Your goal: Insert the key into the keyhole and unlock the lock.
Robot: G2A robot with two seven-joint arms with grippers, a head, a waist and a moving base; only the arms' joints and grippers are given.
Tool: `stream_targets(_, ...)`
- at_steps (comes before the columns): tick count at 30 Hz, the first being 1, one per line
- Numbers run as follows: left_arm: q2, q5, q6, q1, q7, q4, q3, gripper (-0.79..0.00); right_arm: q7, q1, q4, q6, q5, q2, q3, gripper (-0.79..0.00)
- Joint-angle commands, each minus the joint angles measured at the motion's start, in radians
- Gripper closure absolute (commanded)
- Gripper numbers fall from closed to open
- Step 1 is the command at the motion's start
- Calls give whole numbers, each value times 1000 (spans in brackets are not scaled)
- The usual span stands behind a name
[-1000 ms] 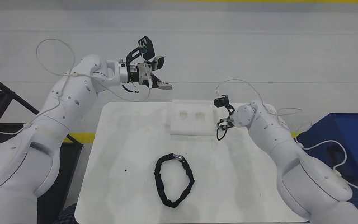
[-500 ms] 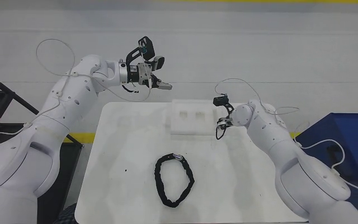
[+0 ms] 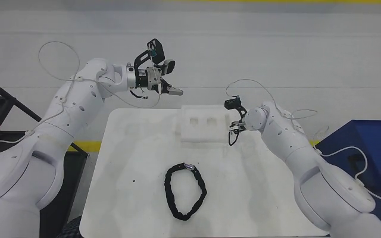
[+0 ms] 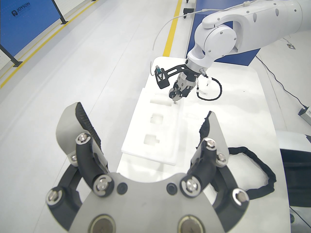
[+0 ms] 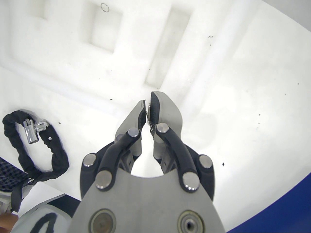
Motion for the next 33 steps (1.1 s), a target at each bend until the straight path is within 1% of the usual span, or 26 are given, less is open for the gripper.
stream_targets(1, 0, 0, 0, 0, 0, 0, 0, -785, 1, -4, -18, 3, -4, 5, 6, 0)
stream_targets(8, 0, 0, 0, 0, 0, 0, 0, -785, 7, -23, -113, 2, -12, 39, 46, 0)
stream_targets(15, 0, 0, 0, 0, 0, 0, 0, -785, 50, -66, -272, -15, -12, 99, 122, 0)
stream_targets(19, 0, 0, 0, 0, 0, 0, 0, -785, 88, -117, -403, -19, -13, 143, 185, 0)
stream_targets(24, 0, 0, 0, 0, 0, 0, 0, -785, 142, -205, -603, 7, -41, 199, 271, 0)
stream_targets(27, 0, 0, 0, 0, 0, 0, 0, -785, 176, -263, -708, -14, -20, 227, 331, 0)
stream_targets(28, 0, 0, 0, 0, 0, 0, 0, -785, 184, -284, -742, -36, 6, 234, 352, 0)
stream_targets(33, 0, 0, 0, 0, 0, 0, 0, -785, 220, -363, -862, -87, 65, 270, 449, 0)
